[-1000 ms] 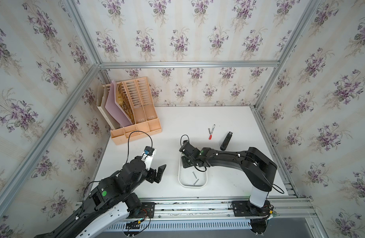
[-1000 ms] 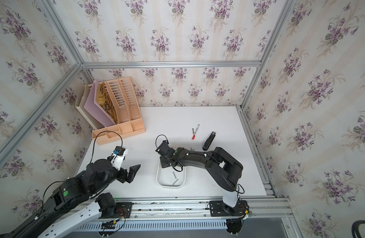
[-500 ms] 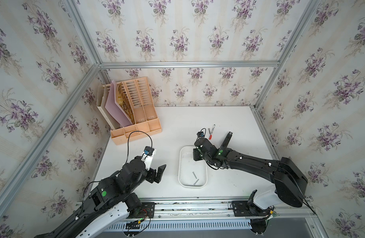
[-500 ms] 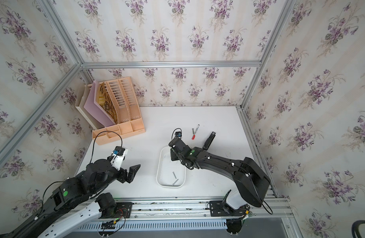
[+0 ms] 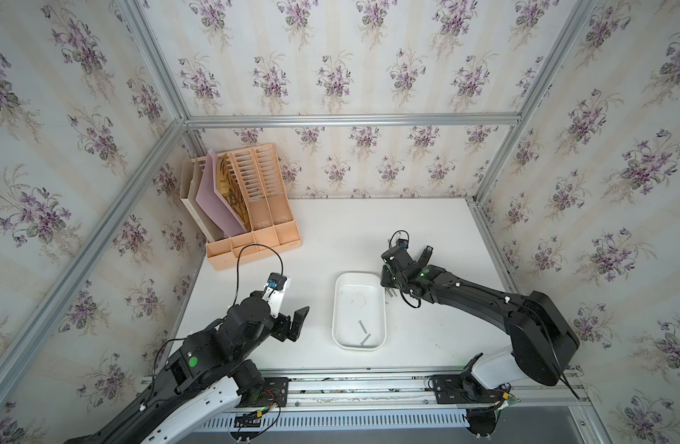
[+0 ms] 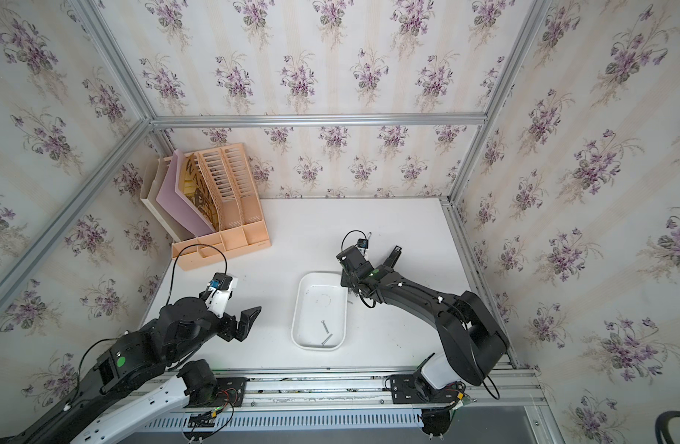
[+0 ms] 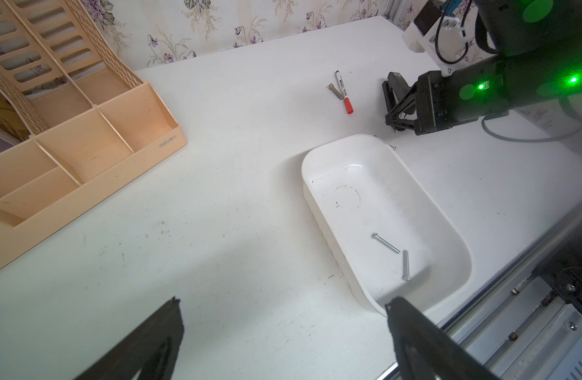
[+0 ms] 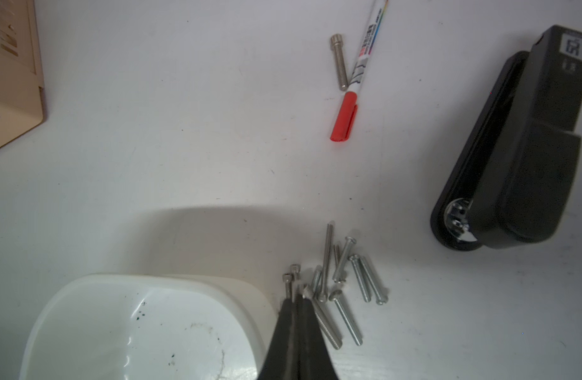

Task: Take out the screws from the storage box
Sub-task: Place the screw at the center of the board.

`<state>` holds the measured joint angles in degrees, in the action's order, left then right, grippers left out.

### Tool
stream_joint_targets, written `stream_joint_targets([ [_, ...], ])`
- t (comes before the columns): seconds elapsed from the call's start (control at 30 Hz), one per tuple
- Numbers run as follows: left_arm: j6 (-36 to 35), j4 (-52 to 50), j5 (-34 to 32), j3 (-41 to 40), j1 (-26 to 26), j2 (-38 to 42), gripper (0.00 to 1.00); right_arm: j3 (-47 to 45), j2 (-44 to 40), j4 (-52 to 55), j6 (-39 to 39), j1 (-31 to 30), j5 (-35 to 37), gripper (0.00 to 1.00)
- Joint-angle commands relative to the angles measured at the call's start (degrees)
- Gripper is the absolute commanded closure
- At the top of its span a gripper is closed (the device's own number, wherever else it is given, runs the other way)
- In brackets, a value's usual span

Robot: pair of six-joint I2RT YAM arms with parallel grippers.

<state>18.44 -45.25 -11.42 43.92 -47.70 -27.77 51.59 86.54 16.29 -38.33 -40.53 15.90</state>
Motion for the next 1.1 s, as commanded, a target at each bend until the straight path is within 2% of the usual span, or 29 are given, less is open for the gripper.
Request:
stream_joint_targets([
  [0.0,0.3,0.5,-0.5,0.5,0.0,0.2,0.01,0.2,1.6,1.8,-1.6,1.5,-1.4,1.00],
  [0.3,0.4,0.4,-0.5,0.5,0.0,0.3,0.01,2.5,8.8,2.2,-0.4,4.1,-8.1,1.00],
  [0.7,0.5,0.3,-0.6,0.7,0.0,0.4,0.01,3.1,10.6,2.7,-0.1,4.8,-9.3,1.00],
  [0.8,0.7,0.1,-0.6,0.8,0.0,0.7,0.01,3.3,10.7,2.9,0.0,4.9,-9.2,0.95],
  [0.97,0.5,0.3,-0.8,0.6,0.0,0.4,0.01,3.3,11.0,2.8,0.2,5.2,-9.2,0.79],
  [1.07,0.3,0.6,-0.7,0.5,0.0,-0.2,0.01,3.4,10.6,2.8,0.4,5.2,-9.4,0.78],
])
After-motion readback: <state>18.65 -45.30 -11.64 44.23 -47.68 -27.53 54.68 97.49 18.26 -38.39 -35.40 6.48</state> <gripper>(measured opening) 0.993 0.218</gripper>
